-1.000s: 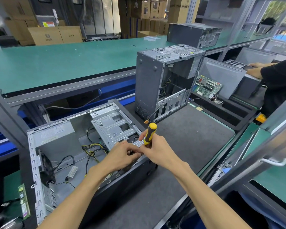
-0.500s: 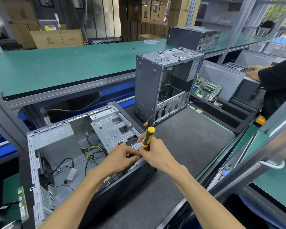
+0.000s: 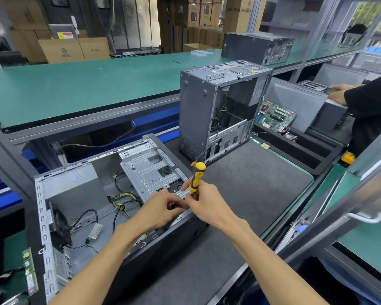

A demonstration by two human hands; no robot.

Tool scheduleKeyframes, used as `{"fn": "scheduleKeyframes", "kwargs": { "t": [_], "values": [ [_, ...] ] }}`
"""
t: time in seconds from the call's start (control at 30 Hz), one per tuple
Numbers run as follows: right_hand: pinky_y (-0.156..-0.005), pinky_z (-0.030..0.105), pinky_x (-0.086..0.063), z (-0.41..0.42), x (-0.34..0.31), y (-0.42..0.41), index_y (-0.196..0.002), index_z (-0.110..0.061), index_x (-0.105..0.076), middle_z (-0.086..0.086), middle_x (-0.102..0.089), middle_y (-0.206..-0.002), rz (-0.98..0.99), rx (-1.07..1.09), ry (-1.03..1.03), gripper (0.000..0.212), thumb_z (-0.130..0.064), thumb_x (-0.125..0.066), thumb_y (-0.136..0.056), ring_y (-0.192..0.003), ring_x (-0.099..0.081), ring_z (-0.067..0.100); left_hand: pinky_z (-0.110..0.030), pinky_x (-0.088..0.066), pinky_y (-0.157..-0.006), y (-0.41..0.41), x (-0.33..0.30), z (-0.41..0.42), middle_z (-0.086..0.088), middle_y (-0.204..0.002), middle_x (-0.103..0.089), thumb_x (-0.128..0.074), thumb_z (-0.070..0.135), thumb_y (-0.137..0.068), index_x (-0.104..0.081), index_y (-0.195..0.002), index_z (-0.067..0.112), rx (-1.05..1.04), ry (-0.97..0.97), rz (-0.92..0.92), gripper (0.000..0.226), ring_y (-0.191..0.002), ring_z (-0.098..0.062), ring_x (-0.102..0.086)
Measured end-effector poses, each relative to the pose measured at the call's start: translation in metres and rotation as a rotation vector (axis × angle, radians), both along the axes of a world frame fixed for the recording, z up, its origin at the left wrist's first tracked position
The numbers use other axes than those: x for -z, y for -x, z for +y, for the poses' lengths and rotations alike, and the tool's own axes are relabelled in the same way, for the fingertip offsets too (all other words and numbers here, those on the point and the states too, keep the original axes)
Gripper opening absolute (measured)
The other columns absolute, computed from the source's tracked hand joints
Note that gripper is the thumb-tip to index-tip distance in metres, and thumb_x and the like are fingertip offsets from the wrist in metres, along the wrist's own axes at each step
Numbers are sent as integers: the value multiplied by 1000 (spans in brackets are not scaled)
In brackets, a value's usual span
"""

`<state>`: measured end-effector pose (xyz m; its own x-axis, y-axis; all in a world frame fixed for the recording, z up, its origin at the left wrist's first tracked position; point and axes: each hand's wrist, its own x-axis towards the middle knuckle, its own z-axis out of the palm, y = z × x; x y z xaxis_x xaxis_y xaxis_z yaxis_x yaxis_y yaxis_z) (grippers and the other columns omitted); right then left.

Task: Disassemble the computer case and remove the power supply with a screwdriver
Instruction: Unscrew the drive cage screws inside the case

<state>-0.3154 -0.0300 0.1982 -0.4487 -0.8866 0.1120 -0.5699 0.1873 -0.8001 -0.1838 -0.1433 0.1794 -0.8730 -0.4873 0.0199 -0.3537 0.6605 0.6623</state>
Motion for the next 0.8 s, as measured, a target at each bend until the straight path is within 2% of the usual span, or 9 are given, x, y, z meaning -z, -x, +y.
{"fn": "scheduleKeyframes", "kwargs": {
  "t": [0.1, 0.23, 0.37, 0.43, 0.5, 0.6, 0.7, 0.8],
  "values": [
    [-53, 13, -38, 0, 0, -1, -94, -24, -54, -7, -51, -57, -17, 2, -13, 17, -12, -59, -83, -53, -46, 7, -23, -39, -74, 0, 0, -2, 13, -78, -53, -69, 24, -89, -75, -94, 36, 9, 1, -24, 14, -80, -1, -49],
    [-53, 14, -40, -2, 1, 0, -90, -24, -56, -8, -51, -58, -16, -4, -22, 14, -18, -65, -81, -52, -46, 6, -22, -39, -72, 0, 1, -4, 12, -78, -53, -69, 25, -90, -75, -95, 32, 20, -7, -31, 11, -78, 1, -49],
    [-55, 20, -41, -5, 3, 0, -89, -20, -61, -1, -61, -66, 34, -7, -17, 4, -25, -60, -91, -59, -51, 10, -20, -39, -72, 1, 3, -6, 13, -81, -53, -70, 28, -90, -76, -96, 31, 23, -5, -37, 9, -80, 1, -49],
    [-53, 18, -41, -6, 5, 0, -91, -24, -60, -5, -60, -63, 18, 3, -5, 5, -21, -57, -94, -57, -52, 8, -15, -38, -70, 2, 3, -6, 20, -75, -55, -71, 25, -89, -76, -91, 29, 31, 0, -18, 7, -80, 8, -50],
    [-51, 15, -41, -4, 4, 0, -92, -29, -58, -12, -57, -56, -21, 13, 2, 15, -15, -55, -91, -51, -48, 7, -17, -40, -70, 3, 3, -6, 21, -71, -57, -72, 24, -87, -75, -86, 27, 32, 1, 4, 4, -81, 12, -50],
    [-50, 16, -40, -2, 2, 0, -88, -32, -54, -11, -55, -53, -62, 31, 25, 17, -15, -53, -86, -50, -45, 6, -25, -45, -78, 3, 4, -8, 22, -77, -59, -73, 28, -86, -67, -80, 33, 40, 14, 2, 10, -87, 6, -51],
    [-49, 13, -37, 0, 0, 1, -85, -30, -54, -13, -53, -50, -120, 65, 77, 15, -14, -54, -86, -49, -43, 5, -30, -47, -86, 4, 4, -10, 20, -85, -63, -71, 32, -87, -68, -85, 34, 76, 47, -11, 4, -92, 0, -53],
    [-51, 11, -37, 1, -2, 4, -81, -27, -55, -14, -51, -50, -127, 122, 139, 17, -12, -55, -87, -49, -43, 5, -32, -48, -86, 5, 5, -11, 18, -90, -64, -70, 34, -87, -71, -90, 33, 124, 105, 2, 3, -93, -2, -53]
  ]
}}
